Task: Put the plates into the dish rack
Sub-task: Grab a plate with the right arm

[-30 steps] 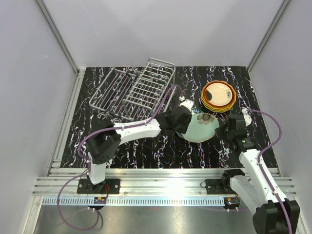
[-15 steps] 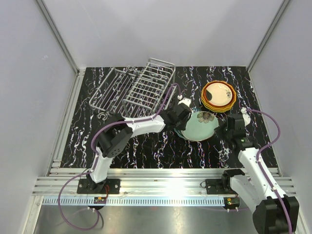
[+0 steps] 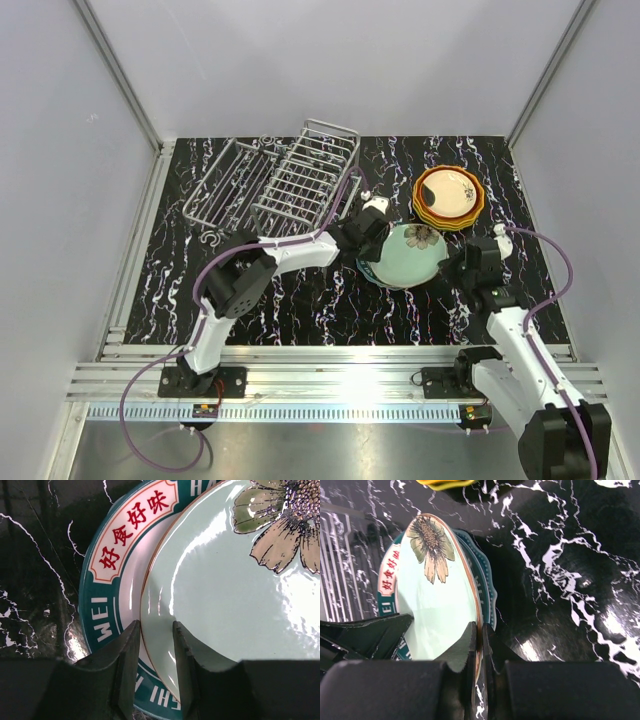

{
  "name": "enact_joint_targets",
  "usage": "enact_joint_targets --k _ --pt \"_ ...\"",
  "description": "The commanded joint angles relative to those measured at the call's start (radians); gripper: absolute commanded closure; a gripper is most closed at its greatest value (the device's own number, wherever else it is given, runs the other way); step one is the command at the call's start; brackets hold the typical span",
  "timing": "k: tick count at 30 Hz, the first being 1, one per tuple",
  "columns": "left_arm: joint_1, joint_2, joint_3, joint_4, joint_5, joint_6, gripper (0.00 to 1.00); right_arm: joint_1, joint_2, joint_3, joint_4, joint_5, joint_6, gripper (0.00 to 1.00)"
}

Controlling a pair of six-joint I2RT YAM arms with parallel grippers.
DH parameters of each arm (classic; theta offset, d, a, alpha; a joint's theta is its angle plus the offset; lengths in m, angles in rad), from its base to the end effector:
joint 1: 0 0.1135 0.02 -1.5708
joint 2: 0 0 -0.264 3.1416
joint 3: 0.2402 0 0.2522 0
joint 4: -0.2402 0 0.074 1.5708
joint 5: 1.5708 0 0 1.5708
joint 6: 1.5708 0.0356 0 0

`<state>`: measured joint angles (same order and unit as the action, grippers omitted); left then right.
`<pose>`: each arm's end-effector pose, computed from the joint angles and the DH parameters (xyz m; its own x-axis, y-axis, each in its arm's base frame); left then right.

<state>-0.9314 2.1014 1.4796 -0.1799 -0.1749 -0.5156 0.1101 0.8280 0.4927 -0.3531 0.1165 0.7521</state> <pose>0.2815 -0.3682 0.1689 -0.7270 0.1640 -0.6667 0.4133 0.8800 -0.2341 0.1763 0.0153 0.2145 -0.4747 0.6302 -0.6144 0.4169 0.7758 0.4737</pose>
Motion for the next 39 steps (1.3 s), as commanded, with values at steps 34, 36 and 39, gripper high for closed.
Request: enact_joint_targets --k 34,36,39 --pt "0.016 0.040 -0.022 0.053 0.156 -0.021 0.74 -0.001 0.169 -0.124 0.621 -0.228 0.056 0.64" --pt "0.016 0.040 -0.021 0.054 0.160 -0.023 0.74 -0.001 0.183 -0.129 0.641 -0.239 0.056 0.64" --pt "0.016 0.040 -0.021 0.059 0.164 -0.021 0.74 -0.001 0.212 -0.131 0.674 -0.261 0.053 0.63"
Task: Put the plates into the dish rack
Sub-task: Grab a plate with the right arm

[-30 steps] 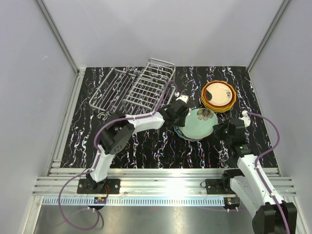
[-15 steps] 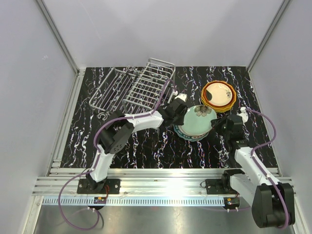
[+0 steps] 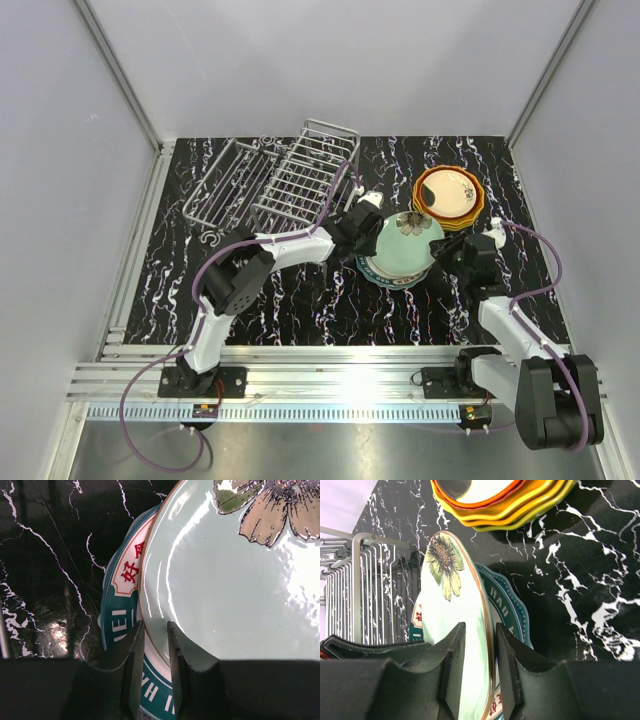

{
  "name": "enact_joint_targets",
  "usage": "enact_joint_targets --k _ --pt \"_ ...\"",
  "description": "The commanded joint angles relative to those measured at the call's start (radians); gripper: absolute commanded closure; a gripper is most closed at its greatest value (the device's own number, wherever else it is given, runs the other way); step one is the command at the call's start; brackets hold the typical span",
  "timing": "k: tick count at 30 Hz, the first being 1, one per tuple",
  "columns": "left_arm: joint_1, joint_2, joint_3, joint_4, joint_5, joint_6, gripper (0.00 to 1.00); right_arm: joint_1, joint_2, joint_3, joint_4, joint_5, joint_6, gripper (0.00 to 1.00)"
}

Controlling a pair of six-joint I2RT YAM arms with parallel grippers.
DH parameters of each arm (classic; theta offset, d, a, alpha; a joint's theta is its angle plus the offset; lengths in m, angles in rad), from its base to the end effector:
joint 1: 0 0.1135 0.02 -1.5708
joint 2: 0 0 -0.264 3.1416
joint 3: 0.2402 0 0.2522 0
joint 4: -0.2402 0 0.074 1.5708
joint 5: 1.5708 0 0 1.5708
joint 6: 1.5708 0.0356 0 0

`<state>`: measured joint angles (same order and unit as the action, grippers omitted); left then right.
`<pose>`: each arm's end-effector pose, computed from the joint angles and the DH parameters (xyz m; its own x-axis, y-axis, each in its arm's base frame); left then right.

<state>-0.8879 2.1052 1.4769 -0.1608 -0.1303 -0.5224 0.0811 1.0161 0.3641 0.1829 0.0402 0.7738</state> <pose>0.2970 -0.3577 0.1677 -0.7431 0.1295 -0.6565 0.3931 0.8785 -0.2716 0.2092 0.0156 0.1874 -0.3539 0.6718 -0.6507 0.2826 0.7400 0.6104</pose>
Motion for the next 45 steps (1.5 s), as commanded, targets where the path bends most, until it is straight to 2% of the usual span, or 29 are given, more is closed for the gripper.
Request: enact_joint_targets --k 1,9,17,22,30,37,38,45 --pt "-0.028 0.036 -0.020 0.040 0.121 -0.013 0.74 0.028 0.039 -0.001 0.153 -0.195 0.032 0.63" --pt "-0.028 0.033 -0.020 0.038 0.126 0.001 0.75 0.028 0.067 0.009 0.173 -0.218 0.012 0.69" --pt "-0.028 0.000 -0.020 0.026 0.126 0.015 0.74 0.029 0.053 0.018 0.122 -0.209 -0.022 0.89" --pt "-0.028 -0.065 -0.017 0.009 0.127 0.025 0.67 0.026 -0.003 0.026 0.052 -0.174 -0.047 0.99" --pt "-0.023 -0.204 0.022 -0.026 0.182 0.048 0.55 0.028 -0.080 0.030 -0.028 -0.158 -0.059 1.00" --pt "-0.025 -0.319 0.039 -0.039 0.273 0.047 0.55 0.028 -0.132 0.053 -0.101 -0.140 -0.060 1.00" --pt "-0.028 -0.348 0.036 -0.042 0.285 0.047 0.56 0.028 -0.139 0.058 -0.114 -0.135 -0.067 1.00" --pt "-0.048 -0.485 0.052 -0.127 0.308 0.102 0.87 0.028 -0.221 0.130 -0.247 -0.083 -0.106 1.00"
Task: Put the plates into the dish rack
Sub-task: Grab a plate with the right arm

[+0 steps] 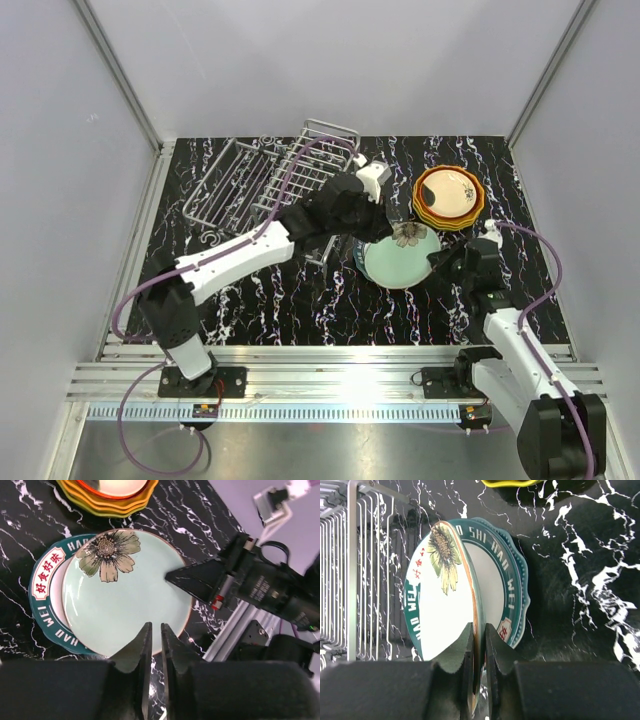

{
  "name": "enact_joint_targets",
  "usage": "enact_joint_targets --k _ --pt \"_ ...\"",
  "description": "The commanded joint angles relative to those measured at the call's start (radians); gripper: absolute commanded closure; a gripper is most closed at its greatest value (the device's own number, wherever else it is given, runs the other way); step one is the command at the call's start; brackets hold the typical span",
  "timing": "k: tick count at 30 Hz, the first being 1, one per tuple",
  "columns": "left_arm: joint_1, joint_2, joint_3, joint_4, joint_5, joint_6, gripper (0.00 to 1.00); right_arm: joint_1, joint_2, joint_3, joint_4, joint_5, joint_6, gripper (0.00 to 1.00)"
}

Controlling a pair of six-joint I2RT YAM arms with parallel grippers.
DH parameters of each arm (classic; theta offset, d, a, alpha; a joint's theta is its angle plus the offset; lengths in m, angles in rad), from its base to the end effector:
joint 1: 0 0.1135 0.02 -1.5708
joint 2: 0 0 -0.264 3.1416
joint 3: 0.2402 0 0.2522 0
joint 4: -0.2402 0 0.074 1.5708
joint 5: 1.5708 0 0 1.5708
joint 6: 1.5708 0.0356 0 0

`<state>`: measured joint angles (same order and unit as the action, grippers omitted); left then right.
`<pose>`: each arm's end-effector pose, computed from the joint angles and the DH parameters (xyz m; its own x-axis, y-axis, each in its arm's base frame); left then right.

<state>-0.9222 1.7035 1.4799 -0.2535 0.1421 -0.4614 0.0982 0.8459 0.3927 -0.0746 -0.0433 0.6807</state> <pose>0.2401 -0.3251 0.3292 -0.6334 0.1061 -0.7665 0.6510 0.6086 -0.4537 0.1851 0.0198 0.2026 -0.4746 0.5850 -0.6577 0.2104 0.8009 0.5606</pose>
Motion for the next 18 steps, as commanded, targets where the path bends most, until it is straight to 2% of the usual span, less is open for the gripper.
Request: enact_joint_targets --k 1,3,4,5,11,12,14,15,17,18 --pt "-0.014 -0.100 0.054 -0.053 0.005 0.050 0.93 0.011 -0.057 0.113 -0.002 0.002 -0.018 1.00" --pt "-0.014 -0.157 0.065 -0.104 -0.045 0.087 0.95 0.009 -0.077 0.152 -0.040 0.011 -0.036 1.00" --pt "-0.014 -0.177 0.068 -0.157 -0.115 0.098 0.96 0.011 -0.083 0.165 -0.051 0.014 -0.041 1.00" --pt "-0.014 -0.218 0.069 -0.180 -0.137 0.110 1.00 0.011 -0.090 0.179 -0.063 0.017 -0.053 1.00" --pt "-0.001 -0.378 0.054 -0.311 -0.306 0.202 1.00 0.011 -0.113 0.300 -0.125 0.037 -0.105 1.00" --pt "0.002 -0.398 0.043 -0.320 -0.324 0.216 0.96 0.011 -0.111 0.336 -0.140 0.039 -0.113 1.00" --pt "0.005 -0.468 0.027 -0.351 -0.401 0.236 0.86 0.011 -0.104 0.382 -0.151 0.039 -0.138 1.00" --pt "0.006 -0.493 0.014 -0.374 -0.433 0.256 0.45 0.009 -0.099 0.394 -0.148 0.037 -0.151 1.00" --pt "0.013 -0.559 -0.009 -0.394 -0.515 0.295 0.43 0.011 -0.087 0.428 -0.140 0.039 -0.190 1.00" --pt "0.019 -0.582 -0.018 -0.411 -0.570 0.306 0.32 0.011 -0.082 0.439 -0.136 0.037 -0.202 1.00"
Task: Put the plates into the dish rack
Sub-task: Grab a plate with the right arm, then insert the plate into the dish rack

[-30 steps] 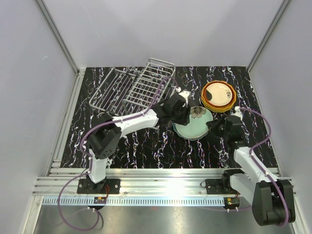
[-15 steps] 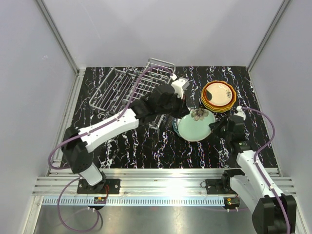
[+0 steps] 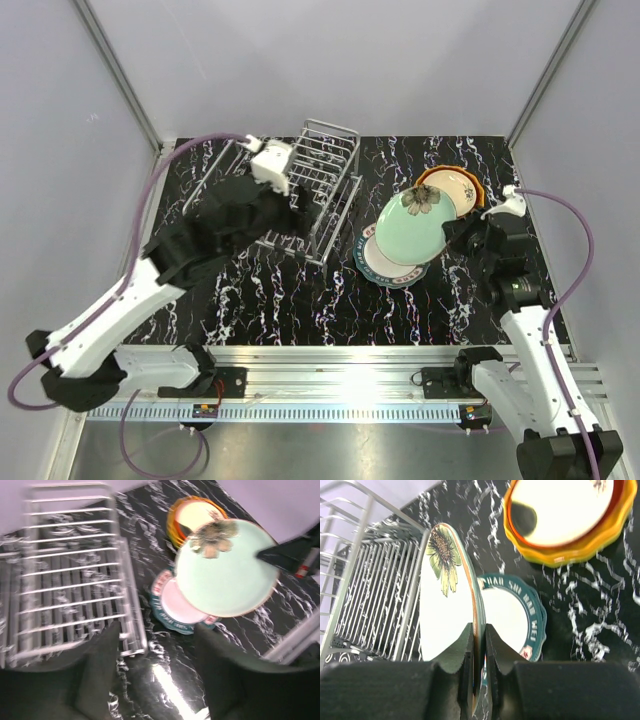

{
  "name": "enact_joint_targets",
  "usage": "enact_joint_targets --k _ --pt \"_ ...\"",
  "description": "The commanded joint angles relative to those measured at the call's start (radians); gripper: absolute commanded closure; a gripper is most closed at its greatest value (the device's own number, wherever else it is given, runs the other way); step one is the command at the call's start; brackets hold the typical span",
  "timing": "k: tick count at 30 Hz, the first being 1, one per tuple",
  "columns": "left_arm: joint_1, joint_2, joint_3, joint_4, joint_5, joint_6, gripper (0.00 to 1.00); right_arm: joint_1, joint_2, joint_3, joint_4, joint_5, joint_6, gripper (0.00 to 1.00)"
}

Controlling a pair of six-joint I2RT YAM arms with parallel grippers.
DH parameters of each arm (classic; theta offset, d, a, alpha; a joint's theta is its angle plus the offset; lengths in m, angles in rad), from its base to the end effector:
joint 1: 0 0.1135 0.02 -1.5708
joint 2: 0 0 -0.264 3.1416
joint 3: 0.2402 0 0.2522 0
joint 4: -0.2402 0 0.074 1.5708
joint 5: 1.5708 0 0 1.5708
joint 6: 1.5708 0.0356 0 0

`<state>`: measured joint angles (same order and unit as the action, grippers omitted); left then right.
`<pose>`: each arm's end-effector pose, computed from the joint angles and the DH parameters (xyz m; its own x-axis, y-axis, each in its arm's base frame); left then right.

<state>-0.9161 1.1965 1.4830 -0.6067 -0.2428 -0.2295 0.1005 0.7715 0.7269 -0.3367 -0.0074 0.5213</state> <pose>0.1557 -0.1888 0.4518 -0.3302 0.0675 -0.9415 0.5709 0.8086 -0.1422 0.1789 0.0183 0.3058 -0.3744 0.4628 -0.8035 0.0915 0.8808 0.4646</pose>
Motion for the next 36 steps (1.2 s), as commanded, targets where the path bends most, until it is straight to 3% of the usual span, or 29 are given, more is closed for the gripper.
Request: enact_joint_targets --k 1,3,12,20,36 --pt "0.017 -0.118 -0.032 -0.064 -0.211 0.087 0.22 0.008 0.000 0.117 0.128 0.003 -0.064 1.00" --pt "0.022 -0.184 -0.071 -0.067 -0.278 0.125 0.01 0.008 0.021 0.144 0.152 0.003 -0.087 1.00" --pt "0.034 -0.415 -0.334 0.085 -0.499 0.254 0.01 0.008 0.172 0.295 0.329 -0.080 -0.193 1.00" --pt "0.034 -0.567 -0.562 0.232 -0.564 0.300 0.01 0.008 0.383 0.520 0.398 -0.146 -0.291 1.00" --pt "0.055 -0.566 -0.649 0.295 -0.595 0.308 0.01 0.014 0.727 0.865 0.553 -0.226 -0.444 1.00"
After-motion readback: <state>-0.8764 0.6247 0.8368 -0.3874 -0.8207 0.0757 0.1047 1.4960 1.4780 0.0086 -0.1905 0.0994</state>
